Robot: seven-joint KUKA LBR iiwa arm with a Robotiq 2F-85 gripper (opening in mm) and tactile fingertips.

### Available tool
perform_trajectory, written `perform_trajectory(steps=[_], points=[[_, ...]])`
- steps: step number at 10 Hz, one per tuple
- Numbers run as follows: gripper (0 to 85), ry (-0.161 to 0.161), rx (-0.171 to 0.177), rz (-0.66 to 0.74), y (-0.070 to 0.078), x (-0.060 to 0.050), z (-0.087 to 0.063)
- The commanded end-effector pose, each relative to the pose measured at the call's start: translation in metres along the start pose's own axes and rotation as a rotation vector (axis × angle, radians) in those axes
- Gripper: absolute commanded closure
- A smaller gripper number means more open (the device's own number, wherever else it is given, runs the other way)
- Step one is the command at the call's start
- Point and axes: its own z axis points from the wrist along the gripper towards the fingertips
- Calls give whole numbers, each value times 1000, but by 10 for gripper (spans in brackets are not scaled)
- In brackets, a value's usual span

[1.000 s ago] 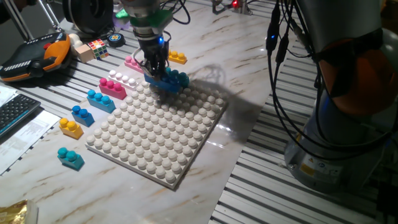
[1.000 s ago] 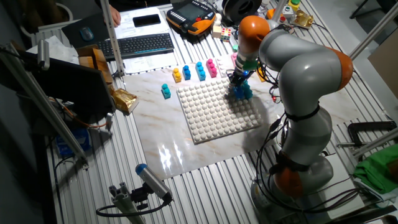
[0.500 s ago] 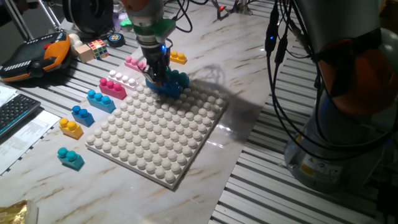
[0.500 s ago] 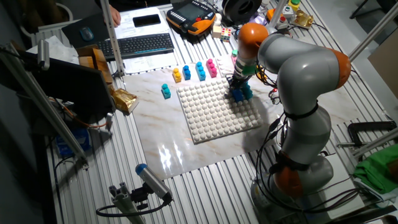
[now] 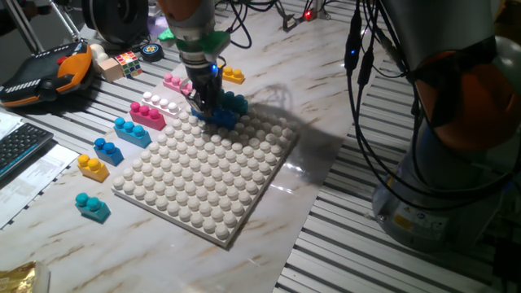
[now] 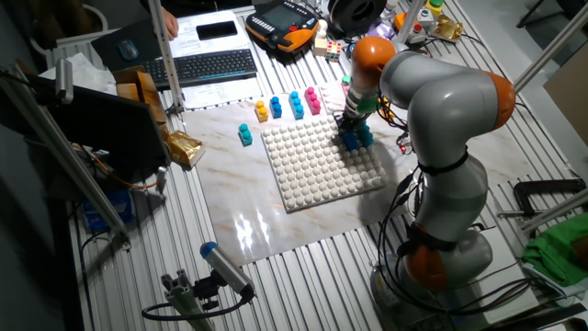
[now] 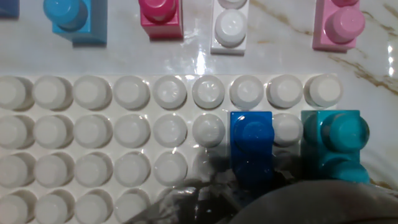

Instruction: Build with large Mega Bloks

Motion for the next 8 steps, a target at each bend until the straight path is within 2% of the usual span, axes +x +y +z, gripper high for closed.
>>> perform_trajectory(steps=[1, 2, 3, 4, 5, 7, 8], points=[[837, 16, -9, 10, 1, 0, -2], [780, 25, -7, 22, 2, -1, -5], [643, 29, 0, 39, 2, -1, -6], [470, 28, 3, 60, 2, -1, -8], [393, 35, 5, 65, 2, -3, -11], [317, 40, -1, 73, 0, -6, -22], [323, 43, -2, 74, 2, -8, -40]])
